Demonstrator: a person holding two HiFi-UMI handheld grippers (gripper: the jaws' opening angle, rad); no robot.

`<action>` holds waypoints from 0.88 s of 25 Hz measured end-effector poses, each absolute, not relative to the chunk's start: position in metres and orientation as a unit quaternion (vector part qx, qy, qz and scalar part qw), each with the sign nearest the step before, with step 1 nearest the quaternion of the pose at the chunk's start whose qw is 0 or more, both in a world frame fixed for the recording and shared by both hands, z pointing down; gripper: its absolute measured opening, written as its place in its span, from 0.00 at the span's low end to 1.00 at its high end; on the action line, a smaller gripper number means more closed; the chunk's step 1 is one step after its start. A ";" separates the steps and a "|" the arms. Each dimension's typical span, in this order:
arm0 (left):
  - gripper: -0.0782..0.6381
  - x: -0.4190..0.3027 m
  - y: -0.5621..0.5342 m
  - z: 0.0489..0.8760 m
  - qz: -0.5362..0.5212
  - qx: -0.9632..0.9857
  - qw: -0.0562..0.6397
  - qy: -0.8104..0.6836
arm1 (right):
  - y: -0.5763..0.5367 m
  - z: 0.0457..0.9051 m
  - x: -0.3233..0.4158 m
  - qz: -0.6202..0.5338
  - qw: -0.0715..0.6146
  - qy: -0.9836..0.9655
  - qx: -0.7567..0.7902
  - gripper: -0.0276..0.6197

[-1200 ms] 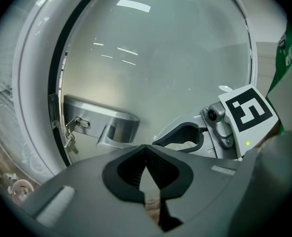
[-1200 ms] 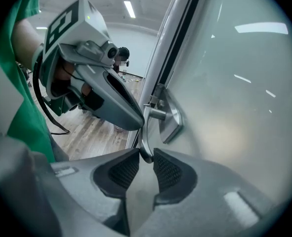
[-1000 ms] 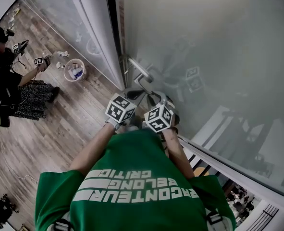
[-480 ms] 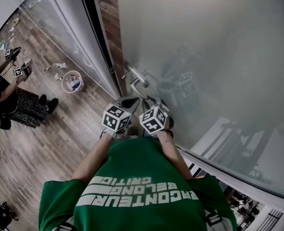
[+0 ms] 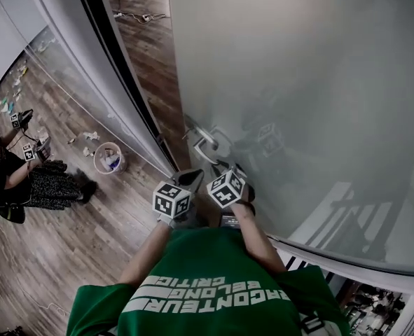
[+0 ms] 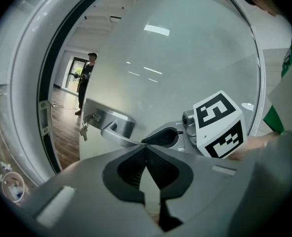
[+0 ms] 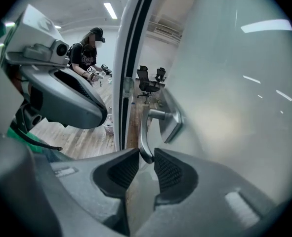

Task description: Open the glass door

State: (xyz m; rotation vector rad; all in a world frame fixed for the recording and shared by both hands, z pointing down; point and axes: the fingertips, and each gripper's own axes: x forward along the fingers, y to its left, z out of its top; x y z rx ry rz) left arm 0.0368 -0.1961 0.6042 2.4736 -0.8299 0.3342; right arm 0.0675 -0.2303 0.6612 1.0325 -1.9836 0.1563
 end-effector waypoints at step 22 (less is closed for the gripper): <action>0.13 0.115 -0.273 0.625 0.136 0.930 0.248 -0.234 | -0.321 0.682 0.152 0.100 0.408 -0.770 0.481 0.18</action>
